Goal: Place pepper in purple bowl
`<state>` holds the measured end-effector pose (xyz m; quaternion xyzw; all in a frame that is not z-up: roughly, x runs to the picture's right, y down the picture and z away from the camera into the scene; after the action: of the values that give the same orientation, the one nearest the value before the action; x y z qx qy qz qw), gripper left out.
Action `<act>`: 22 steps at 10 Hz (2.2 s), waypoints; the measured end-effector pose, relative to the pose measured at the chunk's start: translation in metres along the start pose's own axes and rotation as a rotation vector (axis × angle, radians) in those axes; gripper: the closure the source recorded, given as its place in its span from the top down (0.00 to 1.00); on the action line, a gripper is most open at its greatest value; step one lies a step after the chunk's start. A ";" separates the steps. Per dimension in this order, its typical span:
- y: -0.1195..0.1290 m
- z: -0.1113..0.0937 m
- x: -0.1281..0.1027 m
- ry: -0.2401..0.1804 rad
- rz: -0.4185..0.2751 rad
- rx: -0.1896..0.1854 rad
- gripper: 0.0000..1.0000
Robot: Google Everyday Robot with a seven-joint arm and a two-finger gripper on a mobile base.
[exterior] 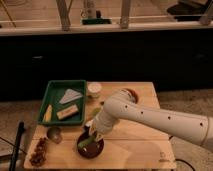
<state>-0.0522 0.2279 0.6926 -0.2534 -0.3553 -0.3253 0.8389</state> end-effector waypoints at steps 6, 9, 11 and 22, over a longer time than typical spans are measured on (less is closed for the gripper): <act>0.002 0.005 -0.002 -0.007 0.008 -0.002 0.80; 0.004 0.006 -0.003 -0.007 0.010 -0.004 0.80; 0.005 0.006 -0.003 -0.009 0.008 -0.004 0.80; 0.008 0.002 -0.002 -0.011 -0.008 0.012 0.80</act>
<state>-0.0479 0.2356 0.6912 -0.2491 -0.3629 -0.3250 0.8370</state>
